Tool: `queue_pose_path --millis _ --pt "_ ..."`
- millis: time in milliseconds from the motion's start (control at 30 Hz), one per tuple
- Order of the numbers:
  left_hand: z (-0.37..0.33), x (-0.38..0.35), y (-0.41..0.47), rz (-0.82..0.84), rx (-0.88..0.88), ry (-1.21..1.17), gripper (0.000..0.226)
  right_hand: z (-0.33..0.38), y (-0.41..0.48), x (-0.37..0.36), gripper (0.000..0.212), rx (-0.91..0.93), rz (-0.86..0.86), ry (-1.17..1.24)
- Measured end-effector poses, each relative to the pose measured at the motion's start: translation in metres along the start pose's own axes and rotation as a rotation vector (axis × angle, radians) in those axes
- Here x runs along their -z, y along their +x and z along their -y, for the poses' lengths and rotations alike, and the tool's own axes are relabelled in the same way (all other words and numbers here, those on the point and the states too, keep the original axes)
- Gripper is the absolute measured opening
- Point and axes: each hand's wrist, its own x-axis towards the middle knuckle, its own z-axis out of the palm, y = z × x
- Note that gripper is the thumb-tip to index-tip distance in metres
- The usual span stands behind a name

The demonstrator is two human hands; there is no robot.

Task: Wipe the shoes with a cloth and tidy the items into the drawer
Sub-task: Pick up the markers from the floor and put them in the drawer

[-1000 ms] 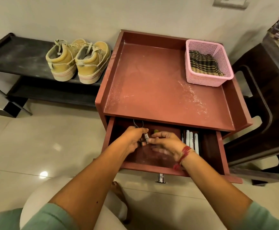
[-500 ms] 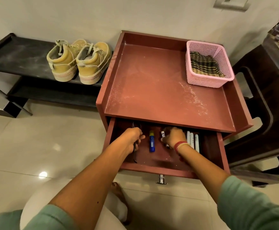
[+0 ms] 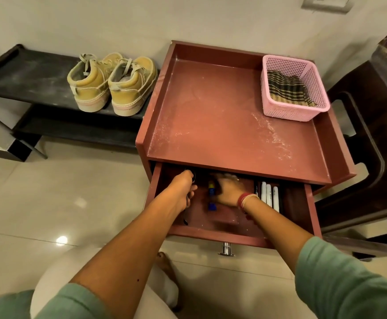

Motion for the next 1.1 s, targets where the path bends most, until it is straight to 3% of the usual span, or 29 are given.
queue_pose_path --millis 100,267,400,500,667,767,833,967,1033,1100 --pt "0.000 0.001 0.001 -0.002 -0.007 0.001 0.021 0.007 0.003 -0.005 0.085 0.078 0.082 -0.220" --pt "-0.001 0.001 0.001 0.010 -0.011 -0.012 0.024 -0.003 0.005 -0.008 0.072 0.141 0.065 -0.113" --pt "-0.001 -0.001 -0.001 0.012 -0.010 -0.011 0.025 -0.018 -0.001 -0.004 0.082 0.148 0.014 -0.114" --pt "-0.001 0.000 -0.001 -0.003 -0.009 -0.011 0.027 -0.027 -0.004 -0.006 0.078 0.153 0.032 -0.197" --pt "0.000 0.002 0.000 -0.027 0.000 0.003 0.034 -0.037 -0.012 -0.005 0.098 0.194 0.051 -0.289" --pt "0.001 0.000 -0.001 0.002 -0.002 0.016 0.032 -0.041 -0.014 -0.001 0.096 0.166 0.027 -0.255" --pt "0.003 -0.003 -0.001 0.028 -0.017 0.024 0.028 -0.036 -0.017 0.000 0.089 0.112 -0.021 -0.036" --pt "0.004 -0.010 -0.003 0.076 -0.083 0.073 0.019 -0.003 -0.026 0.009 0.035 -0.112 -0.250 0.960" --pt "0.004 -0.014 -0.005 0.101 -0.105 0.111 0.020 0.009 -0.027 0.014 0.024 -0.091 -0.178 1.161" --pt "0.005 -0.017 -0.008 0.123 -0.117 0.143 0.019 0.015 -0.027 0.016 0.024 -0.058 -0.083 1.205"
